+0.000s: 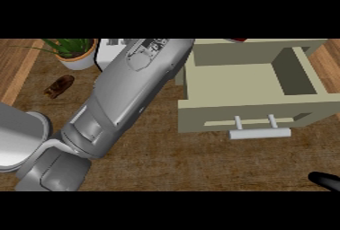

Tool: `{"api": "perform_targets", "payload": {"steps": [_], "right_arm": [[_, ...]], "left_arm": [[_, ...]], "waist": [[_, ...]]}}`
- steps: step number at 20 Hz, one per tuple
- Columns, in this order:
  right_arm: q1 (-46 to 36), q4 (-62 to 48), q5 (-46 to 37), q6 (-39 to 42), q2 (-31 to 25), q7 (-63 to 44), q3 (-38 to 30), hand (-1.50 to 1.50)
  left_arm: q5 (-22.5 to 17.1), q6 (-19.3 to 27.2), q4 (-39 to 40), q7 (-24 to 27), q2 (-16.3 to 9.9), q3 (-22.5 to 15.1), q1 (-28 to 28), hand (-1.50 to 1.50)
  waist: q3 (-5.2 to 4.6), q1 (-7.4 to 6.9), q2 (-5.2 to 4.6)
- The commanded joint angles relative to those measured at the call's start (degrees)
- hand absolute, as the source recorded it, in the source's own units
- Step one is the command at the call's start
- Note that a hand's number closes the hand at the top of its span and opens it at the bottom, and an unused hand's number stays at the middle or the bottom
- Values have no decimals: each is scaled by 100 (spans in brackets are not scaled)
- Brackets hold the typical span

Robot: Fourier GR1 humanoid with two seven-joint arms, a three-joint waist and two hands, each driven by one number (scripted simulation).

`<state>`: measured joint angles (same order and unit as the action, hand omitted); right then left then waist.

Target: Pick up the can, place it into the drawer and close the drawer

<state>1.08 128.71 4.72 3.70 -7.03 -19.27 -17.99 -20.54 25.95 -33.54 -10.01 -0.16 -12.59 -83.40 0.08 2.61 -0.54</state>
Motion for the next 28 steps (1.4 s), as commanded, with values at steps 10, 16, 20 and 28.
{"api": "perform_targets", "payload": {"steps": [10, 16, 20, 28], "right_arm": [[-292, -64, 22, -12, -81, -180, 120, -150], [-329, -7, -99, -33, -78, -286, 258, -150], [-537, -185, -295, 101, -359, -1, 178, -150], [-1148, -285, -1198, 254, -865, 39, 664, -150]], "left_arm": [[-508, 639, 1227, 443, 16, -515, -619, 150], [-663, 1044, 1401, 463, 16, -678, -877, -150], [-823, 1173, 1552, 575, 16, -702, -910, -150], [-1180, 1103, 1628, 669, 16, -583, -1072, -150]], "waist": [[12, 298, -80], [11, 314, -71], [16, 387, -115], [3, 276, -146]]}}
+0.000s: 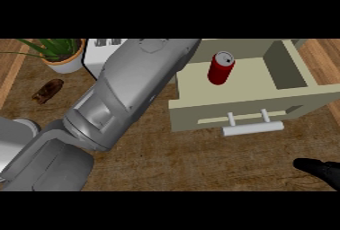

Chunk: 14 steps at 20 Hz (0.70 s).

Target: Pick up the can, place it into the drawer and close the drawer

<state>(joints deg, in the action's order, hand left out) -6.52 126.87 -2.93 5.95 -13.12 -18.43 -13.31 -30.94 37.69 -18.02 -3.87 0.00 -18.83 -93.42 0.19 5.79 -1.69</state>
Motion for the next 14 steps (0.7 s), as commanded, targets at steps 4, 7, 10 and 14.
{"api": "perform_targets", "payload": {"steps": [4, 7, 10, 14], "right_arm": [[-478, -314, -1079, 174, -527, 264, 466, -150], [-508, -675, -1752, 125, -646, 504, 717, -150], [-770, -1241, -2505, -97, -635, 901, 1166, -150], [-1065, -1973, -3108, -262, -659, 1086, 1495, -150]], "left_arm": [[-330, -87, 93, 292, 0, 214, -32, -150], [-434, -162, 48, 438, 0, 308, -2, -150], [-432, -171, 147, 576, 0, 288, 20, -150], [-340, -105, 239, 557, 0, 203, -57, -150]], "waist": [[-9, -108, -18], [-11, -227, 17], [-7, -302, -18], [-9, -404, 51]]}}
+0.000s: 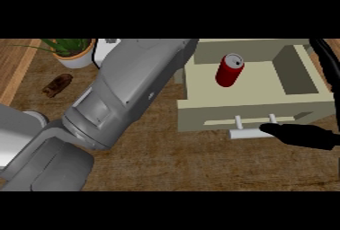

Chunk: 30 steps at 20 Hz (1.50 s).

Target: Pick up the can, place it into the drawer and close the drawer

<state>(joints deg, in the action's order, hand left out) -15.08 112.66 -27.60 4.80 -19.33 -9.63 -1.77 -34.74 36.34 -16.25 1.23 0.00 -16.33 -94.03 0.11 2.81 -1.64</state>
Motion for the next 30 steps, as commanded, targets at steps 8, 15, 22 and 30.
{"api": "perform_targets", "payload": {"steps": [8, 15, 22, 30], "right_arm": [[-872, -2409, -2036, -928, 288, 516, 1024, -150], [-1821, -4321, -2581, -1681, 611, 1041, 1034, -150], [-2429, -6010, -2974, -2836, 733, 1306, 591, -150], [-3669, -7666, -3256, -3852, 892, 1299, 171, -150]], "left_arm": [[124, -166, 114, -46, -67, 20, -51, -150], [162, -383, 10, -108, -378, 162, 90, -150], [349, -572, -524, -371, -844, 33, 604, -150], [417, -451, -1103, -868, -999, 18, 819, -150]], "waist": [[-6, -274, 76], [-3, -358, 58], [-8, -545, 126], [-8, -634, 121]]}}
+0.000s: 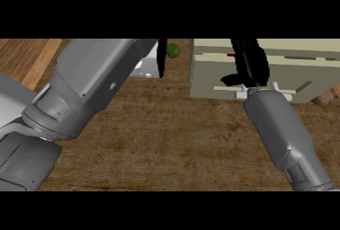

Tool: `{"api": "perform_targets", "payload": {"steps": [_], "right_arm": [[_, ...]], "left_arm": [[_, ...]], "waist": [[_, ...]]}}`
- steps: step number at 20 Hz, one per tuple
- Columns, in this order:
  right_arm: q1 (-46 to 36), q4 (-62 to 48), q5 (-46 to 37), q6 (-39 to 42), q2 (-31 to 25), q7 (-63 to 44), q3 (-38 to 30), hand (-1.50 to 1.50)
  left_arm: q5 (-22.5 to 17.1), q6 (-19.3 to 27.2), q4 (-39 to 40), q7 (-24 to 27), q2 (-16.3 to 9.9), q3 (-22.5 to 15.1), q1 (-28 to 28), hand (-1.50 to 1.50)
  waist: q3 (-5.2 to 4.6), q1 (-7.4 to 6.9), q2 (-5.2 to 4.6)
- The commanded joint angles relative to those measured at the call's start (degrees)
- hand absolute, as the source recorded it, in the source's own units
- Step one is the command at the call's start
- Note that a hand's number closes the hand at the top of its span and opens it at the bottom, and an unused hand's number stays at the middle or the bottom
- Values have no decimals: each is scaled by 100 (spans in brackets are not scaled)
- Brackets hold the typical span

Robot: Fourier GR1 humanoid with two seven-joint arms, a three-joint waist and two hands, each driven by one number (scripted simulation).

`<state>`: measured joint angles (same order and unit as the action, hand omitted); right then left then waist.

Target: Pick up the can, place it into the drawer and close the drawer

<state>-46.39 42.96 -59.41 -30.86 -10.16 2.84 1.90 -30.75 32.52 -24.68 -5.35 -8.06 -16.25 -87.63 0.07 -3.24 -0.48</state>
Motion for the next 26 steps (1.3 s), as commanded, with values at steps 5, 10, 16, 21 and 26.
{"api": "perform_targets", "payload": {"steps": [5, 10, 16, 21, 26], "right_arm": [[-1418, -1500, -247, -514, -20, -106, -344, -150], [-1842, -1970, -209, -683, -121, -31, -523, -150], [-2139, -2311, -80, -785, -149, 175, -708, -150], [-2251, -2087, 593, -600, 13, 814, -1192, -150], [-2449, -2297, 610, -541, 1, 865, -1304, -150]], "left_arm": [[155, -86, -595, -192, -267, -124, 487, -150], [129, -164, -1076, -637, -517, -140, 542, -150], [161, -231, -1608, -630, -557, -233, 985, -150], [128, -422, -1963, -765, -919, -225, 1418, -150], [147, -308, -2498, -884, -1026, -277, 1787, -150]], "waist": [[-4, -189, -35], [-3, -299, -22], [0, -446, -68], [9, -370, -22], [1, -412, -2]]}}
